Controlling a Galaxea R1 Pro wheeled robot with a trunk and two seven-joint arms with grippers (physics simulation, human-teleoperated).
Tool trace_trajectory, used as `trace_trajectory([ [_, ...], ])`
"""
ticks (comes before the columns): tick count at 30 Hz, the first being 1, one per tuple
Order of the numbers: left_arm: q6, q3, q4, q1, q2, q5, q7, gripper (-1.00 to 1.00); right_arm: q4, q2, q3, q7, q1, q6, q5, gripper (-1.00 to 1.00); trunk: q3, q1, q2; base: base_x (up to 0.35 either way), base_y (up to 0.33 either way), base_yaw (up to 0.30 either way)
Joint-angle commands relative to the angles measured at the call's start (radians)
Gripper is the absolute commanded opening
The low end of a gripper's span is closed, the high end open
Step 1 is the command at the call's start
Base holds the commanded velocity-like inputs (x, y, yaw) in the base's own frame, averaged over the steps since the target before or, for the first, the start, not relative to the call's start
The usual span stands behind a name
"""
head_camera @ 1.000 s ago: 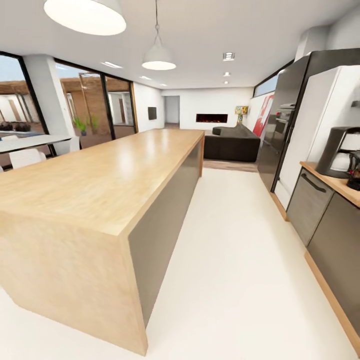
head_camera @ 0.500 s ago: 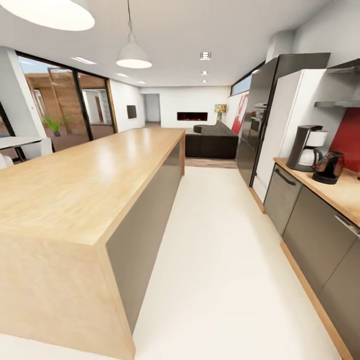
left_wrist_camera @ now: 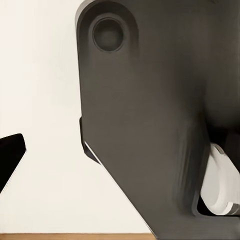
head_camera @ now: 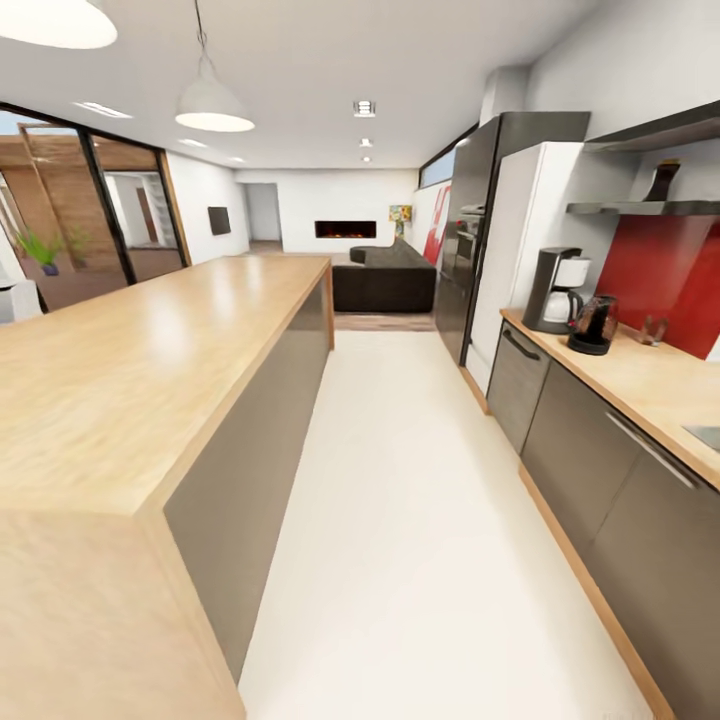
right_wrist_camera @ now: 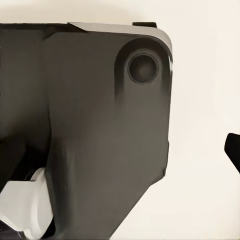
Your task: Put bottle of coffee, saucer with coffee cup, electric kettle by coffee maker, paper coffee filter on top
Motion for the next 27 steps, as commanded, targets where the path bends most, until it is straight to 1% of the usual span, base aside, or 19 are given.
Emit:
trace_trajectory([
  [1,-0.003,0.000,0.000,0.000,0.000,0.000,-0.001,1.00,0.001,0.000,0.000,0.000,-0.001,-0.002,0.000,1.00,0.001,-0.004,0.006,0.000,0.000,-0.256],
  [27,-0.004,0.000,0.000,0.000,-0.001,0.000,-0.001,1.00,0.001,0.000,0.000,-0.001,-0.001,-0.002,0.000,1.00,0.065,-0.104,0.188,0.000,0.000,-0.255],
])
